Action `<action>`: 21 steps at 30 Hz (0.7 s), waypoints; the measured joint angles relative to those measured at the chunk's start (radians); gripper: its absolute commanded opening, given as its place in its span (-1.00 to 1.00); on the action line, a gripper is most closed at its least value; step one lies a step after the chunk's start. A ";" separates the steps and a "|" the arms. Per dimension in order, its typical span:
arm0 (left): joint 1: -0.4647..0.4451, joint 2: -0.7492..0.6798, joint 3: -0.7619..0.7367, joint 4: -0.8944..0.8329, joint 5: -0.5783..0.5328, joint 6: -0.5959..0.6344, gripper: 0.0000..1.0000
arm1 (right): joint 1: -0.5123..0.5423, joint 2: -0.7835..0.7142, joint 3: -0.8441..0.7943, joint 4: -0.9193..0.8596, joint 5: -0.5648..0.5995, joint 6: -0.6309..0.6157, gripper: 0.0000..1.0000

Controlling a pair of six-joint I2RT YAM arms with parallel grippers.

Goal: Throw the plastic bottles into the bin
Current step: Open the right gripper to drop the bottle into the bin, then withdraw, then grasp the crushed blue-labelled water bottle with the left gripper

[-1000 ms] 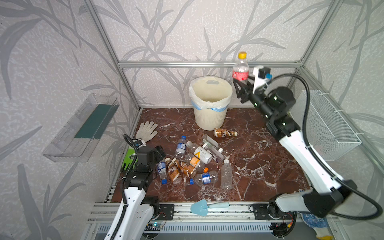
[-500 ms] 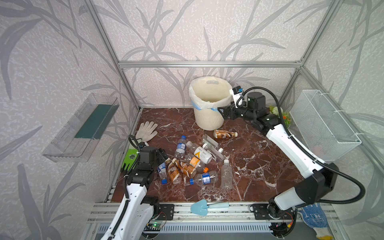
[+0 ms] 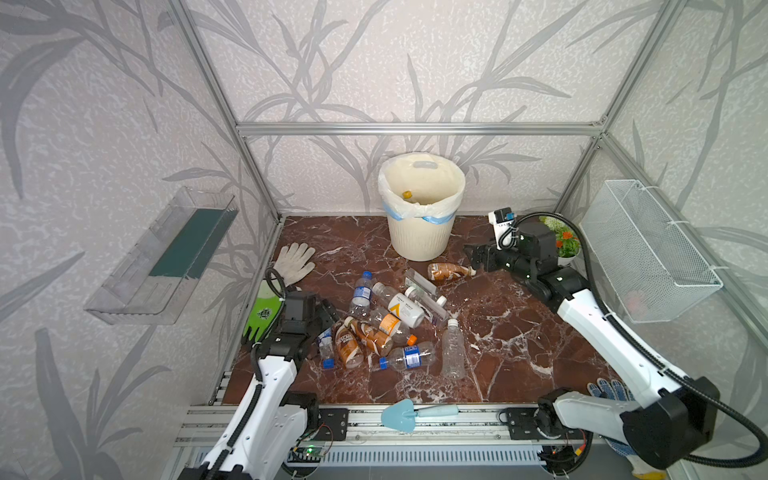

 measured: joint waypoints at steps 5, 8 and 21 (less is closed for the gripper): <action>-0.002 0.032 0.000 -0.046 0.009 -0.014 0.57 | 0.000 0.004 -0.031 0.004 0.000 0.023 0.83; -0.002 0.042 -0.001 -0.072 0.008 -0.030 0.54 | 0.000 0.011 -0.031 0.032 -0.003 0.035 0.82; -0.002 0.181 -0.003 -0.089 -0.001 -0.032 0.21 | -0.023 0.106 -0.074 0.098 -0.006 0.071 0.82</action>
